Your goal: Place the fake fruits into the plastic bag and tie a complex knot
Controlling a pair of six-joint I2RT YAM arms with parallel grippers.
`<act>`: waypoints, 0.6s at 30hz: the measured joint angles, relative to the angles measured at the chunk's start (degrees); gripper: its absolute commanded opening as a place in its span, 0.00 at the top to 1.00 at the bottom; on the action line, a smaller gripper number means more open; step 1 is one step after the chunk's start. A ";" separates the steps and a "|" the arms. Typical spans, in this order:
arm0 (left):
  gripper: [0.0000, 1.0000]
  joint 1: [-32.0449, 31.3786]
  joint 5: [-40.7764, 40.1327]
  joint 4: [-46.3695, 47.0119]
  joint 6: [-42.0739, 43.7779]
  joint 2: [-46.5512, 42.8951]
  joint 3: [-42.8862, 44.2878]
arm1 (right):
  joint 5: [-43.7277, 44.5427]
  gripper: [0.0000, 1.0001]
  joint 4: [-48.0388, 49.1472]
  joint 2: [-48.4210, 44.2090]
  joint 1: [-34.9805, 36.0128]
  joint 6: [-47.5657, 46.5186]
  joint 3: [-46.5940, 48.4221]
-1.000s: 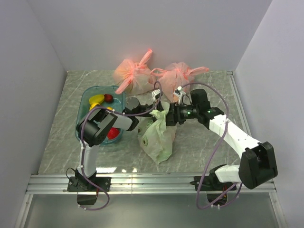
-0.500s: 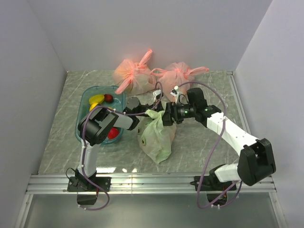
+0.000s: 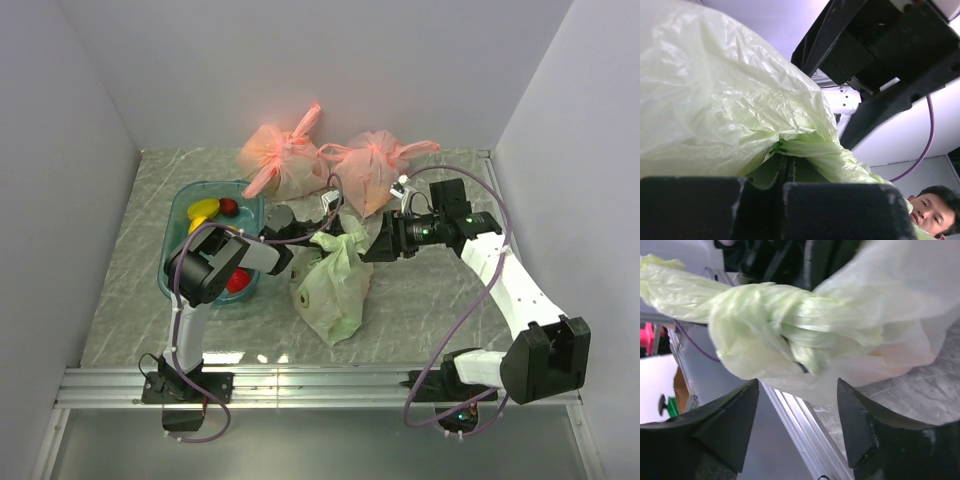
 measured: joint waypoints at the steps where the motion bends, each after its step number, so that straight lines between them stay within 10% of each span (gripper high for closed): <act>1: 0.99 0.00 -0.02 0.00 -0.04 0.00 0.00 | 0.00 0.35 0.28 -0.09 -0.44 0.50 -0.55; 18: 0.82 -0.46 0.31 0.00 -0.63 0.09 0.02 | 2.08 0.46 8.28 2.12 -0.87 11.26 -2.86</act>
